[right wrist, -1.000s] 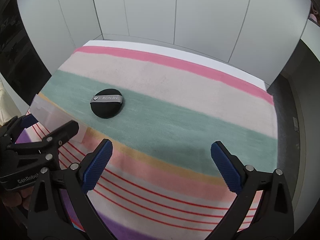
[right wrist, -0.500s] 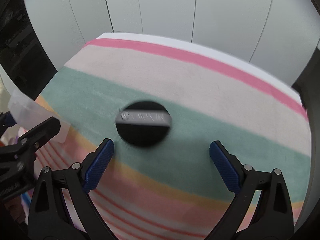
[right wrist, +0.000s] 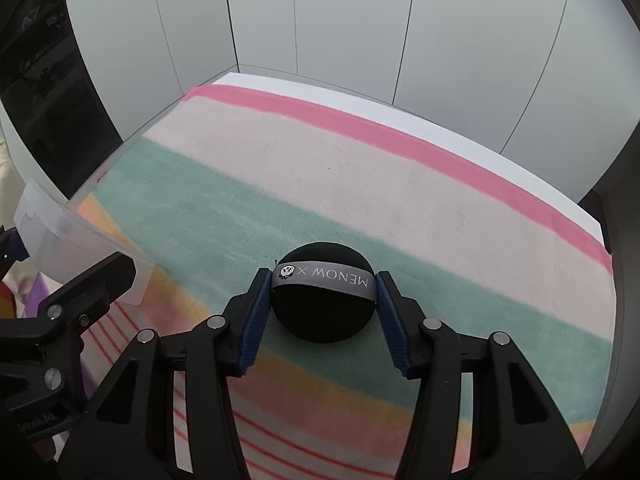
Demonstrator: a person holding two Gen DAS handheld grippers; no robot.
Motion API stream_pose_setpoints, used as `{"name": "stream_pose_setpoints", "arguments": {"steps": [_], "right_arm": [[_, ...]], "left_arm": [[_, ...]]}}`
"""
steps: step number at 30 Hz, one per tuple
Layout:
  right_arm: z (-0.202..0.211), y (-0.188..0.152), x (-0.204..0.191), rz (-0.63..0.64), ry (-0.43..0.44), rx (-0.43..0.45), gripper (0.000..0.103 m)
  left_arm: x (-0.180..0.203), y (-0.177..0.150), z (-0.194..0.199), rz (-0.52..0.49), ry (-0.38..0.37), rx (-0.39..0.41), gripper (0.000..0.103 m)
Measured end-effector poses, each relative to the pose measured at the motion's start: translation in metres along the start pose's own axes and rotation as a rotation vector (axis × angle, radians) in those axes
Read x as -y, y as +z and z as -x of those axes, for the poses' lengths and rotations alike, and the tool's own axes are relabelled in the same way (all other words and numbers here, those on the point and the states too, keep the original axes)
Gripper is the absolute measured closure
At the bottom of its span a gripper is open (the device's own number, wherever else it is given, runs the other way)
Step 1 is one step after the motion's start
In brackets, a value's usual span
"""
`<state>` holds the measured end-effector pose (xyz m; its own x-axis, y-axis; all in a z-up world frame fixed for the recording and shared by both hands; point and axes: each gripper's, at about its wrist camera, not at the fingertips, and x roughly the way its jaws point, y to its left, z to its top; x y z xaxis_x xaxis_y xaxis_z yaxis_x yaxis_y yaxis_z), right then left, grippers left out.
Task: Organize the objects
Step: 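Grasp the clear plastic container with the left tool while the right tool grasps the black round puff, then carry the clear container and black puff over the cardboard box with both tools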
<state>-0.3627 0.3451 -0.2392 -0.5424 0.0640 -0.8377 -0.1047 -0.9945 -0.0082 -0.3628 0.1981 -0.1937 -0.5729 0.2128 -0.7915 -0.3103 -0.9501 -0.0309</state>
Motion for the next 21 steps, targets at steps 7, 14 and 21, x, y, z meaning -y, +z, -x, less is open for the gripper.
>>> {"name": "stream_pose_setpoints", "arguments": {"steps": [7,14,21], "right_arm": [[0.031,-0.007,0.004,-0.049,-0.001,-0.004,0.049],[0.082,-0.014,0.011,-0.072,-0.009,0.013,0.049],[0.139,-0.02,0.014,-0.09,-0.039,0.051,0.049]], "left_arm": [[0.013,-0.009,0.031,-0.002,-0.013,0.0,0.021],[0.026,-0.011,0.072,-0.023,-0.025,0.013,0.021],[0.031,-0.006,0.118,-0.045,-0.031,0.043,0.021]]}}
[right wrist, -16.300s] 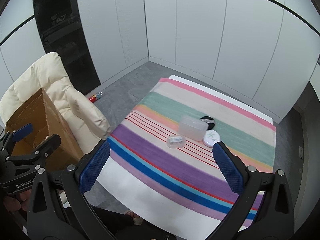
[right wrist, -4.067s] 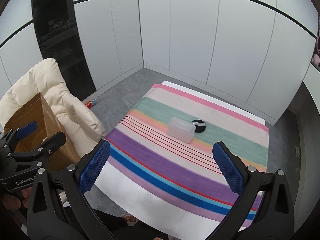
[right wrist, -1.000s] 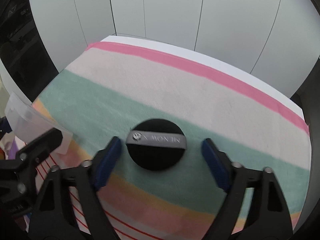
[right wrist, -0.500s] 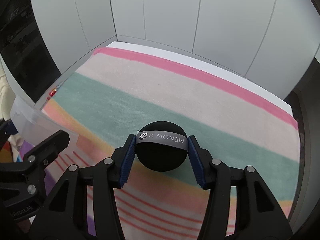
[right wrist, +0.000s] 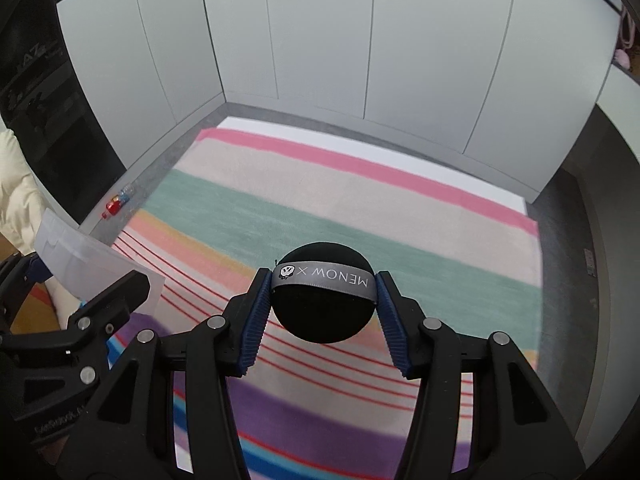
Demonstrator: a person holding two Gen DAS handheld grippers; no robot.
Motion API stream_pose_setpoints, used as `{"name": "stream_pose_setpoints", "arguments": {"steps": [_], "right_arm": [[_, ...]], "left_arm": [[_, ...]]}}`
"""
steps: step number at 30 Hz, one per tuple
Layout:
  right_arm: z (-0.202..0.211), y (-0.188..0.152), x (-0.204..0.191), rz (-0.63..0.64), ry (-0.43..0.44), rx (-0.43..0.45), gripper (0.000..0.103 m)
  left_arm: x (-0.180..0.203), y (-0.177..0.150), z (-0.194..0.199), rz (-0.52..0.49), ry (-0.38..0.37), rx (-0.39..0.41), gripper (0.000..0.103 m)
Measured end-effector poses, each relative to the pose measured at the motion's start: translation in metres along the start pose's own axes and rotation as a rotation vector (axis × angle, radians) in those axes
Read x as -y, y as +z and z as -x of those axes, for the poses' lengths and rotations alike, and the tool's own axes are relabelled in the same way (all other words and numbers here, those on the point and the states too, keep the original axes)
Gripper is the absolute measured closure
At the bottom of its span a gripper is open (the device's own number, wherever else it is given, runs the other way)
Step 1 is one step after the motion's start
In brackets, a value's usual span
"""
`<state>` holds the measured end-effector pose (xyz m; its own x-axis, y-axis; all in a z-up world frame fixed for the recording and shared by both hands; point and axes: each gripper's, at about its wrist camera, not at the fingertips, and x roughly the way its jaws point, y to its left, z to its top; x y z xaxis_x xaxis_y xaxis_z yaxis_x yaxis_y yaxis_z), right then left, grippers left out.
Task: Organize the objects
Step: 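Carry the clear container and black puff over the cardboard box with both tools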
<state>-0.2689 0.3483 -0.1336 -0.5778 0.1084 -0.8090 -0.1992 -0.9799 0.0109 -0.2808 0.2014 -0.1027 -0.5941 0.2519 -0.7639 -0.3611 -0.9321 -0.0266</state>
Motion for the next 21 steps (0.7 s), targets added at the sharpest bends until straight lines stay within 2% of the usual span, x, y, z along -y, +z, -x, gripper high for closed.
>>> {"name": "stream_pose_setpoints", "arguments": {"steps": [10,21], "right_arm": [[0.093,-0.023,0.011,-0.032,-0.022,0.04,0.049],[0.17,-0.059,0.017,-0.048,0.003,0.071,0.049]], "left_arm": [[0.009,-0.004,0.075,-0.01,-0.033,0.049,0.021],[0.018,-0.038,0.138,-0.033,-0.044,0.059,0.021]]}}
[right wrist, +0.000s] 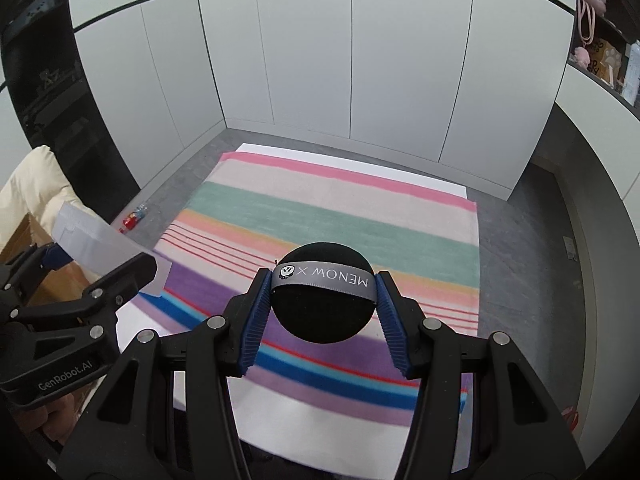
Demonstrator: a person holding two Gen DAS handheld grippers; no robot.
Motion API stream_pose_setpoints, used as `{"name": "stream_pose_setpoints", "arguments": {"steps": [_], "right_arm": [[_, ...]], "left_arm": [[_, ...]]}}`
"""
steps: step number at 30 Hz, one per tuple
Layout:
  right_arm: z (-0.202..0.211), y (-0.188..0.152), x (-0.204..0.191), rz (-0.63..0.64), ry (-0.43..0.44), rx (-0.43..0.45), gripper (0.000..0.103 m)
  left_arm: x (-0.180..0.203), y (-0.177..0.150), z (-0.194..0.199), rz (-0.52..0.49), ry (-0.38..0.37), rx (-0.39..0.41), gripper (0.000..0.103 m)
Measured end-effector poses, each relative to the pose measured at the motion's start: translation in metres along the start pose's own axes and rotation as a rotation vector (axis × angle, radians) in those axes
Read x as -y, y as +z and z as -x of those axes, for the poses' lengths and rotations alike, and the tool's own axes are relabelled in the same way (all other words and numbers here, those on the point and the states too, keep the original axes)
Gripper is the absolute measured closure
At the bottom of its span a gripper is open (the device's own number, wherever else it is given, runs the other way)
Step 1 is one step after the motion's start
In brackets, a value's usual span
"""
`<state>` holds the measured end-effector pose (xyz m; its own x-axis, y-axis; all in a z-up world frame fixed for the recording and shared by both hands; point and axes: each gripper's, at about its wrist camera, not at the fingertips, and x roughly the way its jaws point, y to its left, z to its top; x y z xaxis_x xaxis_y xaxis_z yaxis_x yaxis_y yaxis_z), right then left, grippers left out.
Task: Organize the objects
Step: 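Carry the clear container and black puff over the cardboard box with both tools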
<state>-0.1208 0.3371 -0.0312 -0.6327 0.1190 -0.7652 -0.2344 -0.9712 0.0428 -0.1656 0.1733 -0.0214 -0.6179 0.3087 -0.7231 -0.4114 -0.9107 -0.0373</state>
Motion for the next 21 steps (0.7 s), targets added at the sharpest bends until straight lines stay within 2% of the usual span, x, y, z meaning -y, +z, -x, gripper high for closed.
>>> {"name": "stream_pose_setpoints", "arguments": {"steps": [6,9,18,21], "right_arm": [[0.021,-0.007,0.002,0.014,-0.017,0.019,0.049],[0.028,-0.011,0.001,0.008,0.011,0.024,0.049],[0.033,-0.016,-0.008,0.041,0.045,0.032,0.049],[0.034,-0.017,-0.012,0.059,0.05,0.03,0.049]], "left_arm": [[-0.003,-0.012,0.027,0.005,0.001,0.017,0.021],[-0.006,-0.014,0.036,0.017,0.003,0.02,0.021],[-0.014,-0.02,0.046,0.046,-0.033,0.051,0.021],[-0.015,-0.026,0.045,0.034,-0.01,0.055,0.021]]}}
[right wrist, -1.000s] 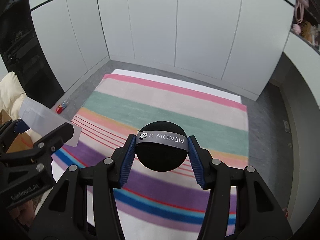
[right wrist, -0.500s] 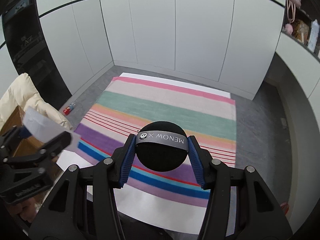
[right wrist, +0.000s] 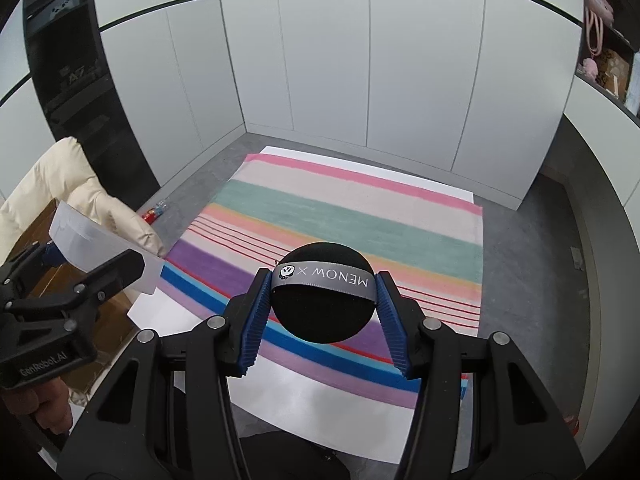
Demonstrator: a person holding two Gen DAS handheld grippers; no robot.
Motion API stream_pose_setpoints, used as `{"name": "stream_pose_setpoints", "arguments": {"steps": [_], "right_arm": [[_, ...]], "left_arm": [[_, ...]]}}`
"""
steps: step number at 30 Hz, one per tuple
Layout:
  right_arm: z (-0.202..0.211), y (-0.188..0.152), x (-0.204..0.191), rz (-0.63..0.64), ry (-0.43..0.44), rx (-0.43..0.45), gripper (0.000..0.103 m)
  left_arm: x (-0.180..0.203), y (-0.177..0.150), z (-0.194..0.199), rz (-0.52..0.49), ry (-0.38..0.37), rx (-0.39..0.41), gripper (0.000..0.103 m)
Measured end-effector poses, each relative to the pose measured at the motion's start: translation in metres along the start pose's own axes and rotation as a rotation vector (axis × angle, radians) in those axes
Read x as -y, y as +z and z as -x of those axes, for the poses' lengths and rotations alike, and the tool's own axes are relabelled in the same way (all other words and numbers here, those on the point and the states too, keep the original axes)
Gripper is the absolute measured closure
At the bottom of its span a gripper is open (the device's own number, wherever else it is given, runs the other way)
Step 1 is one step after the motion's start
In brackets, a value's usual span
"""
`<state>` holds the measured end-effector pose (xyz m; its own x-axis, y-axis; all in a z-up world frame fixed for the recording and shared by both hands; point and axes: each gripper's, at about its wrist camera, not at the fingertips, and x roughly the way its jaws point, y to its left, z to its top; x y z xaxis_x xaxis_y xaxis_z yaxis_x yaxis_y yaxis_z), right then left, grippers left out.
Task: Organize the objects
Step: 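Carry the clear container and black puff over the cardboard box with both tools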
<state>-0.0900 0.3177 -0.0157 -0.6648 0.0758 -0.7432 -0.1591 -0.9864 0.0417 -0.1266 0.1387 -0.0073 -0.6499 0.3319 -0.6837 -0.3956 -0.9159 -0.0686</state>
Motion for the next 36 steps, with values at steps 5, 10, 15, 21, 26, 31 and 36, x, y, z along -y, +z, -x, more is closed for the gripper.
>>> {"name": "stream_pose_setpoints", "arguments": {"steps": [5,10,15,21,26,31,36], "right_arm": [[-0.001,0.005,-0.006,-0.002,0.013,0.011,0.049],[-0.004,0.01,-0.017,0.002,0.035,0.007,0.049],[-0.009,0.013,-0.034,0.023,0.053,-0.001,0.049],[-0.013,0.017,-0.054,0.053,0.079,0.0,0.049],[-0.018,0.022,-0.072,0.069,0.111,0.0,0.049],[-0.022,0.027,-0.092,0.096,0.133,0.006,0.049],[-0.026,0.032,-0.113,0.125,0.144,0.013,0.049]], "left_arm": [[-0.008,-0.003,0.003,0.014,0.012,0.01,0.021],[-0.021,-0.002,0.011,0.026,0.017,0.042,0.021],[-0.037,-0.002,0.012,0.058,0.022,0.038,0.021],[-0.05,-0.002,0.018,0.072,0.048,0.051,0.021],[-0.069,-0.004,0.022,0.089,0.074,0.065,0.021],[-0.092,-0.008,0.025,0.127,0.104,0.069,0.021],[-0.114,-0.011,0.03,0.156,0.137,0.073,0.021]]}}
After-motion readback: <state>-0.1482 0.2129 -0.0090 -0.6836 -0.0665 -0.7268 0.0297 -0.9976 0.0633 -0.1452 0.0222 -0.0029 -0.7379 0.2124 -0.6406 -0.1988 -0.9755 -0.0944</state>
